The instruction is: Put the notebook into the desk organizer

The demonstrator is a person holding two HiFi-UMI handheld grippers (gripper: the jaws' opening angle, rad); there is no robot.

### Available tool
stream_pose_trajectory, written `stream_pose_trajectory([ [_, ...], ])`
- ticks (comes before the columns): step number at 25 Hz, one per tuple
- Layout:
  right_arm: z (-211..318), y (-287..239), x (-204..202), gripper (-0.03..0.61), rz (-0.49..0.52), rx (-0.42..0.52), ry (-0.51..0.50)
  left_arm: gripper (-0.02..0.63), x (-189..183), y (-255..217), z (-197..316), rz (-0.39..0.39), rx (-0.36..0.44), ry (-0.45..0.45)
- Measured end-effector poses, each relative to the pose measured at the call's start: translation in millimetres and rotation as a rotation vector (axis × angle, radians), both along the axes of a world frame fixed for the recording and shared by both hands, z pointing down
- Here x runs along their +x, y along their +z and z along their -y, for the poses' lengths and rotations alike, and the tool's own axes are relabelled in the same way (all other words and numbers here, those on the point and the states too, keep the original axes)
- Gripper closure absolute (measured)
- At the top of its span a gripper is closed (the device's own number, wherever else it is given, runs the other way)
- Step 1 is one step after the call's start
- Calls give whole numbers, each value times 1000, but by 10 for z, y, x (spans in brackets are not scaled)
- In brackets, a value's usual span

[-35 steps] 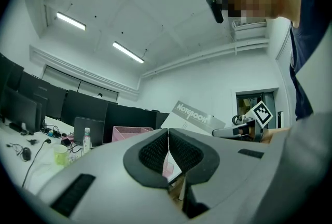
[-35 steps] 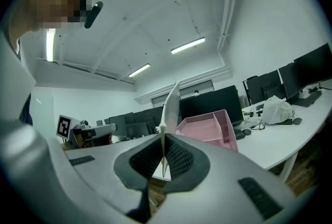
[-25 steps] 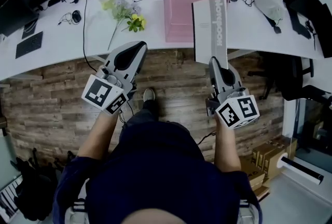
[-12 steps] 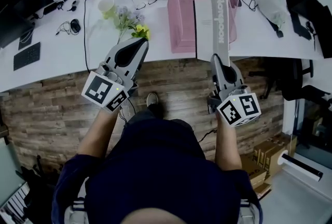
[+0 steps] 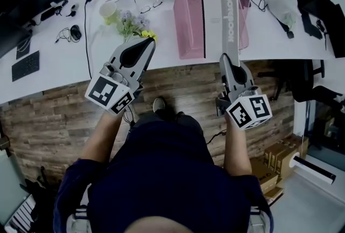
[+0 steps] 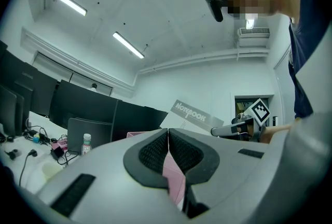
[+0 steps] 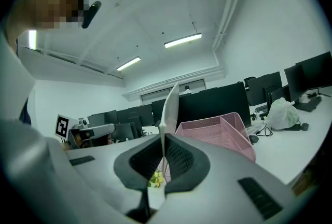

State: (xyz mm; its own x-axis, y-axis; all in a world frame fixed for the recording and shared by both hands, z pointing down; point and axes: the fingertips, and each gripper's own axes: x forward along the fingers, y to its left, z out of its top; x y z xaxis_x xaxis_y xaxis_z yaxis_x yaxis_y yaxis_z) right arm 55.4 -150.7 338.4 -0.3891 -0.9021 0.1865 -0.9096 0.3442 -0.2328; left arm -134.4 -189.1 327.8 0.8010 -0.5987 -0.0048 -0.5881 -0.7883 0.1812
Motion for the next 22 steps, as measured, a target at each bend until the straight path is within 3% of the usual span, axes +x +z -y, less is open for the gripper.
stream_pose_trajectory([
  [22, 281, 108, 323, 568, 13, -20, -14, 581, 332, -9, 219, 21, 4, -14],
])
